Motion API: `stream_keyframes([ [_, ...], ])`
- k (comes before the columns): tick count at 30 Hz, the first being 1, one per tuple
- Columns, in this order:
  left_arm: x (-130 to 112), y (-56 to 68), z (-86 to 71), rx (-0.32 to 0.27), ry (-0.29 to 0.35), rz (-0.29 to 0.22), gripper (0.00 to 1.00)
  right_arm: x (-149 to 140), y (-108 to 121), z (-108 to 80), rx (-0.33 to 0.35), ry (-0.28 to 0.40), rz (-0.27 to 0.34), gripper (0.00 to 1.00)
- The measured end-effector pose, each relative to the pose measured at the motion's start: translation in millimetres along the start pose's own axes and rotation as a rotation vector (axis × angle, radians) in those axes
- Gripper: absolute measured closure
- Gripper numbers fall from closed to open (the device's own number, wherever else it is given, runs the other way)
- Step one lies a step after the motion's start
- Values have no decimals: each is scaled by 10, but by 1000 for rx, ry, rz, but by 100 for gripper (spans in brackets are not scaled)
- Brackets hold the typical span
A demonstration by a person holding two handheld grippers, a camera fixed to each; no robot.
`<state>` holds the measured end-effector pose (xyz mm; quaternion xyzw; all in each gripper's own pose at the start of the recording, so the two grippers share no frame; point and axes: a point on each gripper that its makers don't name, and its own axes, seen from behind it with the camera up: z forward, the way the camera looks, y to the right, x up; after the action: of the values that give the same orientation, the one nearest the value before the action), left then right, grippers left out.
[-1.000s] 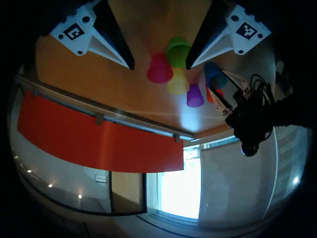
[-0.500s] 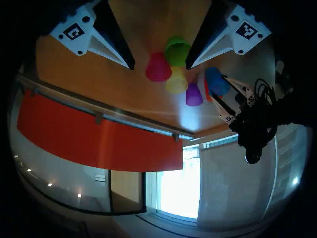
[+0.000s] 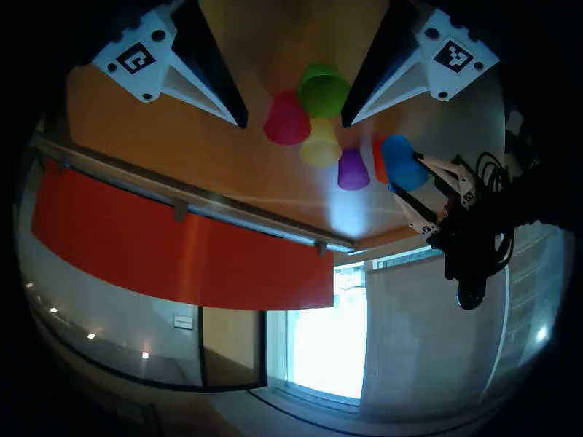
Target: Pour water
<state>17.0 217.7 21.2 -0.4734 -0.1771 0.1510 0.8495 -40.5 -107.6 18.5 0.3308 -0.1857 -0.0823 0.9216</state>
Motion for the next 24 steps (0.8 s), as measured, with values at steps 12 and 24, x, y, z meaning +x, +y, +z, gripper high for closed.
stream_keyframes([
  [12,301,12,-159,28,95,13,10,43,-72,-11,4,10,-3,0],
  [24,556,-25,-346,46,196,-4,10,66,-125,-17,11,11,-9,0],
])
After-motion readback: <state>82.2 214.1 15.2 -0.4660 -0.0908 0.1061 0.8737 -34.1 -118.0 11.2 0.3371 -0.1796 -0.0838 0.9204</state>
